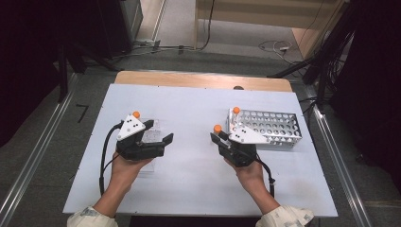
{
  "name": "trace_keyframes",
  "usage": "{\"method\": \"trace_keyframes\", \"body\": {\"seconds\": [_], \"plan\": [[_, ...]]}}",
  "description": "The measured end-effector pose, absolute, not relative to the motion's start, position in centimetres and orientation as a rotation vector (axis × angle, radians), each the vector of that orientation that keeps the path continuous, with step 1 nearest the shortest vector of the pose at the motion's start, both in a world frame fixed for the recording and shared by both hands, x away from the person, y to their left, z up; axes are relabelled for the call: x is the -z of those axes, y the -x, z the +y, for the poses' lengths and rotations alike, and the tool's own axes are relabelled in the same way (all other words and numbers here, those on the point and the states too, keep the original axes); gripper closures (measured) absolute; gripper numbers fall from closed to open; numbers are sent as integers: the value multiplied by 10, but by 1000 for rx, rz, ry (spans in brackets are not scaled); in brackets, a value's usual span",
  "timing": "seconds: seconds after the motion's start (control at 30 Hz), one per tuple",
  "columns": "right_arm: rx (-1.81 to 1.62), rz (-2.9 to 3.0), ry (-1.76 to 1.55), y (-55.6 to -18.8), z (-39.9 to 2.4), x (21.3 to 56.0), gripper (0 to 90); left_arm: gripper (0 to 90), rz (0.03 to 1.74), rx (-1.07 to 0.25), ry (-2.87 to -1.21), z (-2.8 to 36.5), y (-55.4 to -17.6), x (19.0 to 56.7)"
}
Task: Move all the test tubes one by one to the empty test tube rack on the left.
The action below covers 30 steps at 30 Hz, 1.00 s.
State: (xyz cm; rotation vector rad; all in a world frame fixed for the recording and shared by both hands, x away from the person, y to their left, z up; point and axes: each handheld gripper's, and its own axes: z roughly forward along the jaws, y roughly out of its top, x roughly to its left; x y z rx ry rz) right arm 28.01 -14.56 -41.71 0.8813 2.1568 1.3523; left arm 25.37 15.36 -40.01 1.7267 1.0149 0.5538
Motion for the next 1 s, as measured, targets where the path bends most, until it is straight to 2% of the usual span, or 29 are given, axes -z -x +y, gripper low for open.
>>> {"method": "trace_keyframes", "body": {"seconds": [0.73, 1.0], "plan": [[-1357, 2277, -801, -271, -112, 433, 721, 208, 917, -439, -1773, 121, -247, 403], [-1375, 2307, -780, -267, -103, 435, 721, 289, 872, -425, -1780, 109, -243, 404]]}}
